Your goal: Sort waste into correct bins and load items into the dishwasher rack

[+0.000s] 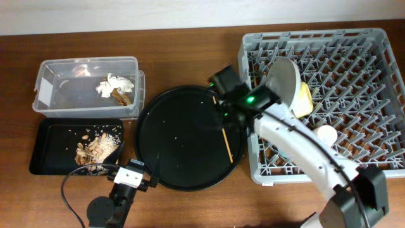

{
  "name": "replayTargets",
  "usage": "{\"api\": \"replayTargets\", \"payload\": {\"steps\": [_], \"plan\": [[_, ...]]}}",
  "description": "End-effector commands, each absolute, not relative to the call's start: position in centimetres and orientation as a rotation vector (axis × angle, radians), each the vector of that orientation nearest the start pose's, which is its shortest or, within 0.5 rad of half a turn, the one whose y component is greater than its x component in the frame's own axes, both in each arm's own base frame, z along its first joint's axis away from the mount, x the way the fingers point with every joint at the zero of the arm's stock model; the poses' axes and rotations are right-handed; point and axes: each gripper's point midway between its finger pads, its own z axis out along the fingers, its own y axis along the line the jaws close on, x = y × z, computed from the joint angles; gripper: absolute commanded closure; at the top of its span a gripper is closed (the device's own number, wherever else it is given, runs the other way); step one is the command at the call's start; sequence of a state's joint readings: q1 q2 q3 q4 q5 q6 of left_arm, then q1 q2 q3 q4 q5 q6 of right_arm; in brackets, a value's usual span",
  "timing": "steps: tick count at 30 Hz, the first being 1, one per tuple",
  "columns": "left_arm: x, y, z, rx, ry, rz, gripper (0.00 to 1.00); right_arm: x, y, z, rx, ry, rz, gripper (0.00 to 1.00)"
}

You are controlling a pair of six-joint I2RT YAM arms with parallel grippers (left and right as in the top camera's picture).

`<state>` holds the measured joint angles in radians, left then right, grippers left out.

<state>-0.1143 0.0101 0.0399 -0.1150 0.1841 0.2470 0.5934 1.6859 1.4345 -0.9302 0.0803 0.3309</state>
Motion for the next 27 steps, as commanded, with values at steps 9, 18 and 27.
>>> {"api": "replayTargets", "payload": {"steps": [9,18,27], "plan": [[23.6,-5.8,16.0,0.441,1.596,-0.045,0.01,33.7,20.1,-0.2,-0.187,3.050,0.007,0.76],[23.6,-5.8,16.0,0.441,1.596,-0.046,0.01,34.2,20.9,9.4,-0.199,2.850,0.149,0.96],[23.6,-5.8,16.0,0.441,1.596,-0.046,0.01,37.5,9.6,19.4,0.015,2.495,-0.312,0.96]]}}
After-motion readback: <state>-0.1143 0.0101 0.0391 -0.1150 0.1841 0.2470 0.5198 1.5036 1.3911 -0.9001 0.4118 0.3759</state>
